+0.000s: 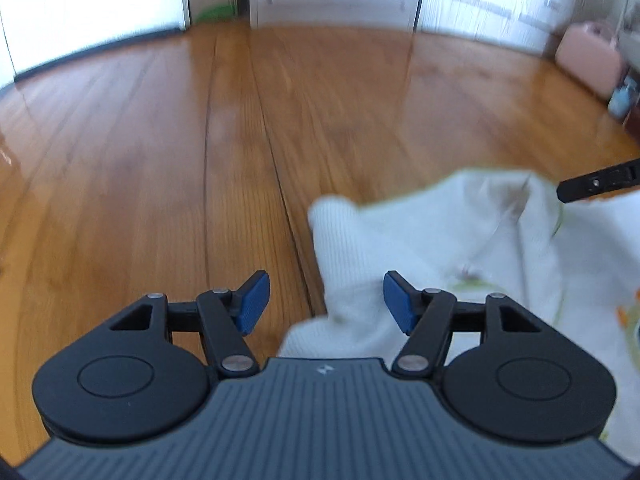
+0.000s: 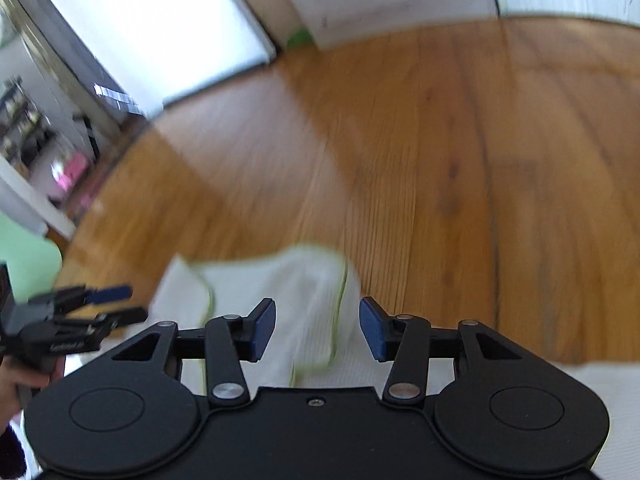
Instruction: Fold clothes
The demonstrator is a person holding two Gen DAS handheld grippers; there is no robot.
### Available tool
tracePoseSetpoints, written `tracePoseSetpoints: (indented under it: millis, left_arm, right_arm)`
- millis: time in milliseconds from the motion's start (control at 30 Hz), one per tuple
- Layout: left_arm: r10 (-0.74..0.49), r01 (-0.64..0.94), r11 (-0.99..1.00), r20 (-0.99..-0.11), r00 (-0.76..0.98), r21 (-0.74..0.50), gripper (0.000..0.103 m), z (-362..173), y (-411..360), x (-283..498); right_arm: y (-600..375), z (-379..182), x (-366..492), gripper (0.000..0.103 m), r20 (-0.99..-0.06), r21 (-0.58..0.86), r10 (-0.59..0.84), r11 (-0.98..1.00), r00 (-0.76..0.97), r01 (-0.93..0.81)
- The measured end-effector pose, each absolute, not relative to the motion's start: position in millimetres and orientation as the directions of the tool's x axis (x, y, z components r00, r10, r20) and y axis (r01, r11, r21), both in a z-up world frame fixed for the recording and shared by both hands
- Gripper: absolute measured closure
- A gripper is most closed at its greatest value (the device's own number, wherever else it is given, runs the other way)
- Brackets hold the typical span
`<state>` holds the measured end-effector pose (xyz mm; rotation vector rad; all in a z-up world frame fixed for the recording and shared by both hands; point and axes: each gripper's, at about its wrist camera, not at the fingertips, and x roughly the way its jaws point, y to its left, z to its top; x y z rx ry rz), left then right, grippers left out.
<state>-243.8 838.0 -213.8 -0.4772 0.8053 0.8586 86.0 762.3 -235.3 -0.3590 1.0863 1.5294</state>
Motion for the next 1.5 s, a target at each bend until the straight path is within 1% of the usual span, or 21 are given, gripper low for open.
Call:
tracePoseSetpoints:
  millis: [33, 67, 100, 133, 333, 367, 500, 600, 633, 667, 733, 833, 967, 1100, 1133, 1167, 1200, 1233, 1333, 1433, 1500]
  left_arm:
    - [0.468, -0.820, 0.570, -0.797, 0.381, -0.057, 0.056, -218.0, 839.6, -240.2]
    - [0.461, -0.829, 0.556, -0.806, 0.370, -0.063, 0.082, -219.5, 840.2, -236.5]
    - [0.454, -0.838, 0.541, -0.815, 0.360, -0.068, 0.083, -220.9, 840.8, -232.8]
    - [0.455, -0.846, 0.530, -0.821, 0.345, -0.062, 0.089, -220.9, 840.5, -228.5]
    - [0.540, -0.841, 0.538, -0.790, 0.290, 0.058, 0.089, -215.2, 822.5, -205.8]
    - [0.543, -0.849, 0.526, -0.787, 0.294, 0.046, 0.088, -213.2, 821.6, -209.0]
    - [0.557, -0.877, 0.480, -0.771, 0.308, -0.004, 0.083, -205.1, 817.7, -221.6]
    - [0.618, -0.891, 0.455, -0.724, 0.307, 0.011, 0.073, -191.6, 814.7, -241.7]
    - [0.640, -0.894, 0.447, -0.704, 0.306, 0.018, 0.061, -186.6, 814.3, -250.0]
    - [0.653, -0.897, 0.442, -0.691, 0.310, 0.016, 0.056, -182.5, 815.6, -259.2]
    - [0.651, -0.899, 0.439, -0.687, 0.323, -0.007, 0.056, -177.1, 821.5, -276.5]
    - [0.598, -0.889, 0.455, -0.722, 0.348, -0.051, 0.056, -177.1, 833.2, -296.6]
    - [0.510, -0.853, 0.506, -0.753, 0.416, -0.128, 0.056, -186.1, 837.5, -311.1]
    - [0.416, -0.808, 0.558, -0.780, 0.468, -0.188, 0.056, -203.8, 840.4, -295.6]
    - [0.401, -0.805, 0.558, -0.784, 0.474, -0.201, 0.054, -209.1, 842.0, -289.6]
    - [0.377, -0.799, 0.562, -0.793, 0.479, -0.216, 0.056, -215.0, 843.8, -282.8]
    - [0.339, -0.788, 0.571, -0.808, 0.483, -0.231, 0.059, -221.7, 846.1, -274.7]
    - [0.304, -0.773, 0.592, -0.825, 0.476, -0.228, 0.095, -227.3, 847.1, -266.0]
    - [0.383, -0.755, 0.655, -0.842, 0.379, -0.042, 0.098, -224.3, 836.9, -244.5]
    - [0.498, -0.773, 0.631, -0.800, 0.335, 0.068, 0.098, -216.2, 831.8, -233.2]
    - [0.569, -0.778, 0.613, -0.760, 0.313, 0.139, 0.097, -217.2, 829.0, -222.9]
  right_arm:
    - [767.9, -240.8, 78.4, 0.075, -0.768, 0.406, 0.579, 0.110, -0.273, -0.907]
    - [773.0, -245.0, 70.4, 0.089, -0.796, 0.382, 0.547, 0.121, -0.260, -0.916]
    - [776.7, -246.9, 63.4, 0.094, -0.812, 0.363, 0.529, 0.130, -0.245, -0.923]
    - [781.6, -246.6, 58.3, 0.095, -0.813, 0.354, 0.535, 0.143, -0.228, -0.924]
    - [794.7, -245.7, 27.2, 0.094, -0.753, 0.362, 0.635, 0.181, -0.172, -0.914]
    - [797.7, -246.2, 21.2, 0.089, -0.741, 0.358, 0.650, 0.172, -0.167, -0.918]
    - [808.0, -249.0, 8.8, 0.086, -0.710, 0.380, 0.660, 0.067, -0.244, -0.923]
    - [803.2, -240.0, 25.4, 0.071, -0.658, 0.452, 0.674, -0.001, -0.335, -0.892]
    - [798.4, -232.9, 31.6, 0.067, -0.634, 0.470, 0.685, -0.028, -0.359, -0.882]
    - [793.7, -226.1, 37.6, 0.060, -0.618, 0.479, 0.691, -0.047, -0.375, -0.876]
    - [790.5, -215.3, 44.5, 0.057, -0.602, 0.475, 0.695, -0.084, -0.393, -0.876]
    - [798.8, -207.0, 45.2, 0.052, -0.628, 0.425, 0.693, -0.077, -0.355, -0.902]
    - [814.1, -217.6, 52.0, 0.040, -0.716, 0.341, 0.663, 0.061, -0.218, -0.938]
    - [828.4, -241.1, 46.6, 0.041, -0.773, 0.295, 0.603, 0.068, -0.196, -0.953]
    - [827.8, -244.1, 42.4, 0.055, -0.773, 0.268, 0.607, 0.050, -0.184, -0.962]
    - [827.1, -247.0, 38.3, 0.082, -0.773, 0.241, 0.611, 0.032, -0.172, -0.970]
    - [824.8, -247.7, 34.8, 0.084, -0.762, 0.221, 0.627, 0.014, -0.164, -0.975]
    - [819.8, -244.7, 32.6, 0.088, -0.732, 0.213, 0.662, -0.004, -0.163, -0.977]
    - [810.0, -233.9, 29.9, 0.090, -0.643, 0.194, 0.751, -0.027, -0.148, -0.981]
    - [808.1, -222.2, 30.8, 0.092, -0.566, 0.185, 0.817, -0.010, -0.115, -0.983]
    - [818.5, -220.9, 25.6, 0.092, -0.564, 0.159, 0.821, 0.002, -0.089, -0.987]
